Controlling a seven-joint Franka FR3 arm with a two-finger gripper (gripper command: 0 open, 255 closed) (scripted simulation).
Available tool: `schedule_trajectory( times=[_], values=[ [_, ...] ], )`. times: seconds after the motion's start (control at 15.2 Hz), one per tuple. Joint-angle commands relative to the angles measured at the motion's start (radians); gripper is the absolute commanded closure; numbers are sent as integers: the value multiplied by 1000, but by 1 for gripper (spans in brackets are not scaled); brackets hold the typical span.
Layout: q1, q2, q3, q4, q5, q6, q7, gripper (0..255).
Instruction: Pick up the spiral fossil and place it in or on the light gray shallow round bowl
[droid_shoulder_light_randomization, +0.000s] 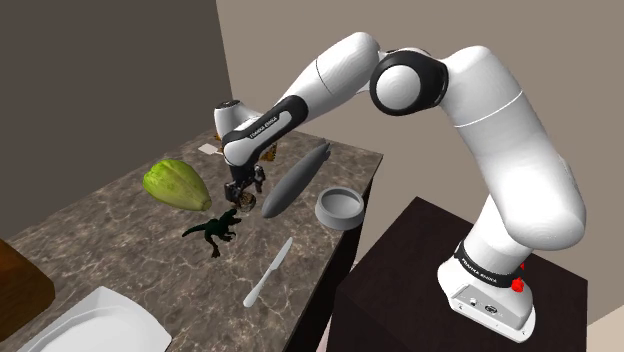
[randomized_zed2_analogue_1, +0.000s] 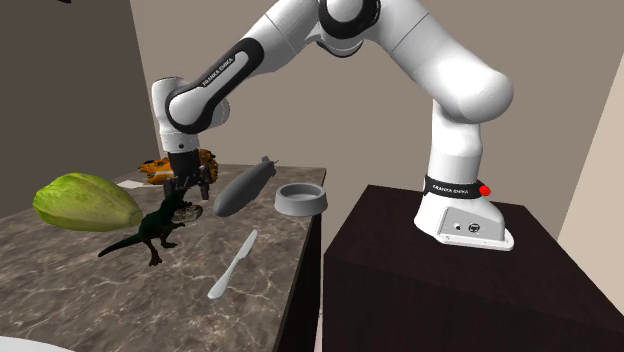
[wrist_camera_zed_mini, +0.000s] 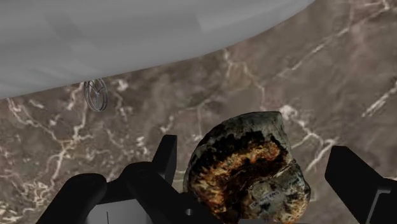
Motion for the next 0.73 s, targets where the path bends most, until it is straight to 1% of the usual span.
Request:
schedule_trajectory(
  times=[0.0, 0.2, 0.66],
  values=[
    [2, 21, -2, 7, -2, 13, -1, 0],
    [4, 43, -4, 8, -5, 34, 1, 0],
    [4, 43, -4, 8, -5, 34, 1, 0]
  ],
)
